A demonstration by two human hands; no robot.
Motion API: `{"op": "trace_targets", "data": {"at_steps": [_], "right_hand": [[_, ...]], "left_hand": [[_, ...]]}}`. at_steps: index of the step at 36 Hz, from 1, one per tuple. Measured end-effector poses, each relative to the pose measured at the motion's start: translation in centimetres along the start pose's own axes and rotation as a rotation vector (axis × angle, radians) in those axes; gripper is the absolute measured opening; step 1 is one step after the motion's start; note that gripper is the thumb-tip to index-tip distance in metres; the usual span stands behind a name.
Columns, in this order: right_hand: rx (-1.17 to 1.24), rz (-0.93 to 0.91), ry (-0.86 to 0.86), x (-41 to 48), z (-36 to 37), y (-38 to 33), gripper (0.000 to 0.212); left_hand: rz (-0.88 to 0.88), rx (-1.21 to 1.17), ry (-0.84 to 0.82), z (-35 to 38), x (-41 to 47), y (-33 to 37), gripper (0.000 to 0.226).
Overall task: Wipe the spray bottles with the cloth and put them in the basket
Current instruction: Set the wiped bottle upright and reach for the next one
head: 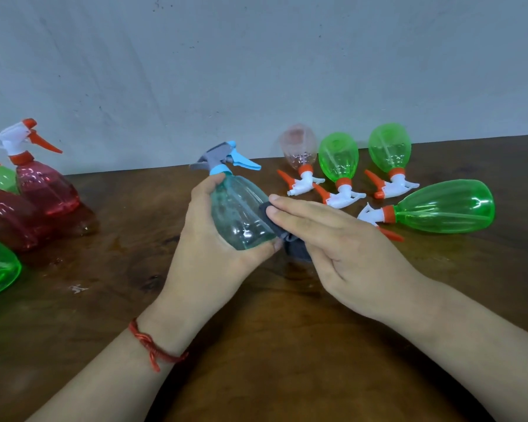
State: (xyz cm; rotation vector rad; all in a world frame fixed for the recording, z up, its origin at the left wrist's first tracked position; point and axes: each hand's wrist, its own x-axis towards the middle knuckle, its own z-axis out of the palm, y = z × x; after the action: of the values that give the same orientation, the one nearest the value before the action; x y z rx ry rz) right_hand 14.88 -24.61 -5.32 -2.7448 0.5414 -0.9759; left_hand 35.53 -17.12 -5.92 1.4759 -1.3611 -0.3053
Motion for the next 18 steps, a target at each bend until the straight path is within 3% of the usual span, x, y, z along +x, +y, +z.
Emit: {"op": "trace_targets", "data": {"at_steps": [11,18], "right_hand": [[0.581,0.42,0.144,0.8,-0.4,0.8,0.05],[0.722,0.486,0.248,0.9,-0.9,0.5,0.049]], "left_hand": [[0.144,0.083,-0.246,0.7,-1.4,1.1,0.117],[0.156,-0.009,-0.372,0.0,-1.3,2.4,0.108]]}}
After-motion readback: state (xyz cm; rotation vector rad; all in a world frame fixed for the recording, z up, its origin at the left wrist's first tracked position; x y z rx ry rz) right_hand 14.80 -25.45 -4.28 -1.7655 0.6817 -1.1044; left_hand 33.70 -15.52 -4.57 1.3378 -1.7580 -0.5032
